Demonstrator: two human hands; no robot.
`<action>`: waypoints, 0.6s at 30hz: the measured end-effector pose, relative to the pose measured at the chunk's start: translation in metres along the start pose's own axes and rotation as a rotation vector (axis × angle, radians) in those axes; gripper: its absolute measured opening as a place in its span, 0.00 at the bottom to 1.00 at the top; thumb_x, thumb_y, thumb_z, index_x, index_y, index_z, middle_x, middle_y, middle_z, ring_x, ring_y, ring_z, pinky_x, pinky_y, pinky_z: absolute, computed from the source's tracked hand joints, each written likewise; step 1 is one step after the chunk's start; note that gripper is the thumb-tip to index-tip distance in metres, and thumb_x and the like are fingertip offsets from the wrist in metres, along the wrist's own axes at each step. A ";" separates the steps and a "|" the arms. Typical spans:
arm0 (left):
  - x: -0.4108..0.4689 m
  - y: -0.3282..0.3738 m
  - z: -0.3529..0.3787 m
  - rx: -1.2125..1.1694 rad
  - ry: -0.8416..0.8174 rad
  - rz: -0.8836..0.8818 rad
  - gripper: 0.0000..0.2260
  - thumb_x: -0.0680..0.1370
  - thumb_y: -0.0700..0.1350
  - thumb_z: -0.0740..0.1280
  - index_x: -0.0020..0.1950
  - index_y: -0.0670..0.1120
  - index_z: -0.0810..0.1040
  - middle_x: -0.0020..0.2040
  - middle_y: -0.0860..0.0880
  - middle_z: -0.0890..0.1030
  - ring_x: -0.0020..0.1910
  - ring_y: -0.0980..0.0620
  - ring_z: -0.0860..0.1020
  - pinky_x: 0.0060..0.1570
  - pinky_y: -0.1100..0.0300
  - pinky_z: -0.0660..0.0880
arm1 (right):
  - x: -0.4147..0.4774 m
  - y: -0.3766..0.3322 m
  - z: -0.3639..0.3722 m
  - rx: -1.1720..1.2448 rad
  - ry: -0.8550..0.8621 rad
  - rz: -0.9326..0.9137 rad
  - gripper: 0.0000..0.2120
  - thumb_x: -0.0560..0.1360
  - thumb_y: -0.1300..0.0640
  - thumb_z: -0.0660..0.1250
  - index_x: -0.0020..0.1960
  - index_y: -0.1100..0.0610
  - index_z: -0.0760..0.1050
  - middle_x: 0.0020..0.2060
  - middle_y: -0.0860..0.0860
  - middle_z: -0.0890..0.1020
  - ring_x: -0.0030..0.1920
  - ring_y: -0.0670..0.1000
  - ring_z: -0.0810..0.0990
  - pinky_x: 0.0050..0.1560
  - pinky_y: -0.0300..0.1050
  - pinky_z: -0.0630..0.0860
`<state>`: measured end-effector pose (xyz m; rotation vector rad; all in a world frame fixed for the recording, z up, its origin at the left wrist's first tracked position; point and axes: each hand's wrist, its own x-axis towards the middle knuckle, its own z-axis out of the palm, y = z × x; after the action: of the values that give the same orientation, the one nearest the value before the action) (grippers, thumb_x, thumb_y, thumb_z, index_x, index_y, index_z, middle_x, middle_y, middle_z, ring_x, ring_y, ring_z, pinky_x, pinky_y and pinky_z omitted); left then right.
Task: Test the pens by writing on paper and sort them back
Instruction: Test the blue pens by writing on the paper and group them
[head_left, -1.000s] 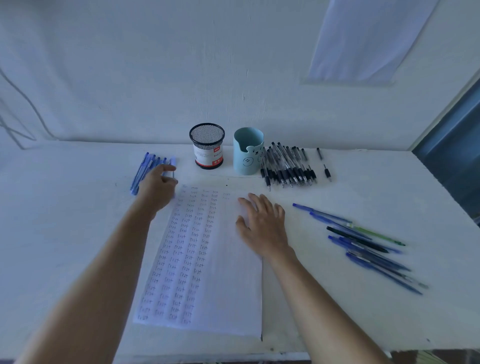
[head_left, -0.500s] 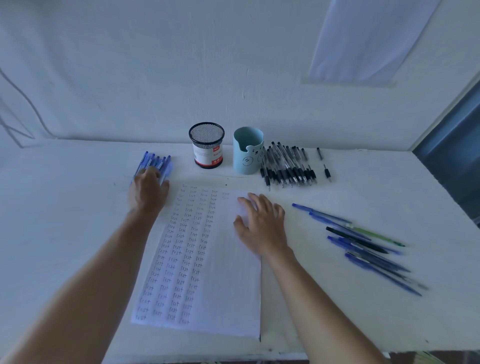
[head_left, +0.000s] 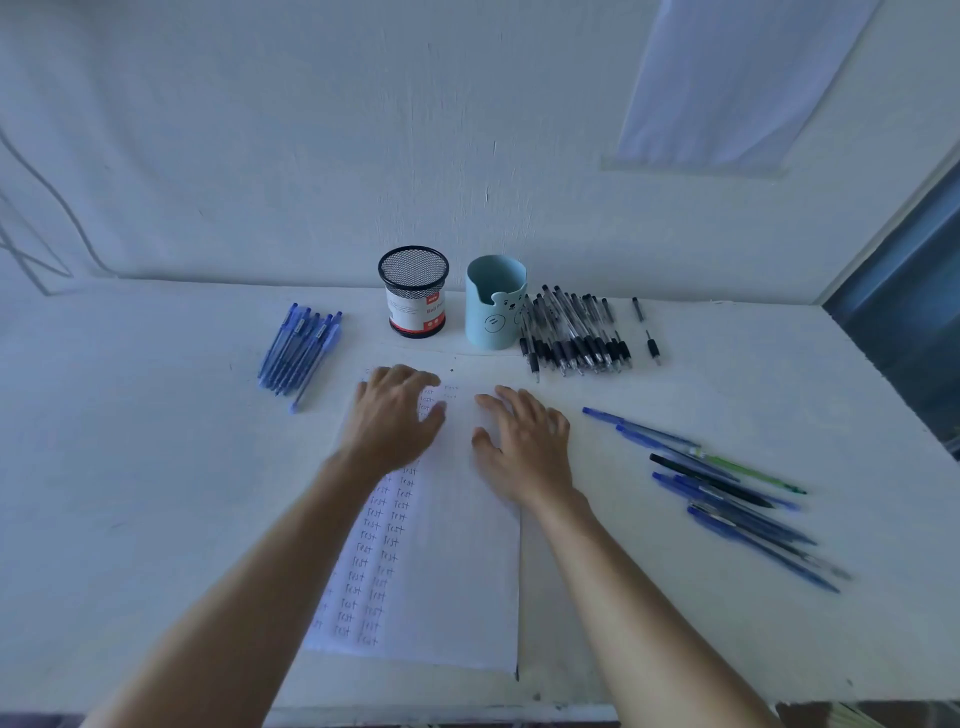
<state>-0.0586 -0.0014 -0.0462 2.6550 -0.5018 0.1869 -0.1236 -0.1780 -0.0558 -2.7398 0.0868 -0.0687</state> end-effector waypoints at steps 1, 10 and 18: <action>-0.003 0.006 0.006 0.027 -0.048 -0.030 0.18 0.80 0.55 0.64 0.68 0.50 0.76 0.65 0.49 0.76 0.67 0.44 0.69 0.65 0.48 0.64 | 0.002 0.001 -0.002 0.045 0.014 0.005 0.20 0.81 0.48 0.58 0.73 0.44 0.68 0.76 0.44 0.65 0.77 0.48 0.56 0.73 0.50 0.48; -0.013 0.009 0.017 0.098 -0.027 -0.021 0.20 0.81 0.56 0.61 0.70 0.51 0.72 0.68 0.50 0.73 0.70 0.46 0.66 0.68 0.49 0.62 | -0.006 0.041 -0.038 -0.134 0.326 0.336 0.17 0.73 0.55 0.66 0.62 0.51 0.77 0.61 0.50 0.78 0.64 0.55 0.72 0.64 0.57 0.61; -0.015 0.012 0.015 0.099 -0.027 -0.028 0.20 0.81 0.57 0.60 0.71 0.51 0.72 0.69 0.50 0.72 0.70 0.46 0.66 0.69 0.49 0.61 | -0.006 0.064 -0.051 -0.176 0.352 0.336 0.08 0.79 0.56 0.66 0.55 0.47 0.81 0.52 0.48 0.83 0.55 0.54 0.77 0.64 0.54 0.56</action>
<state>-0.0761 -0.0134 -0.0576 2.7632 -0.4758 0.1714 -0.1360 -0.2566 -0.0342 -2.8132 0.6757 -0.4677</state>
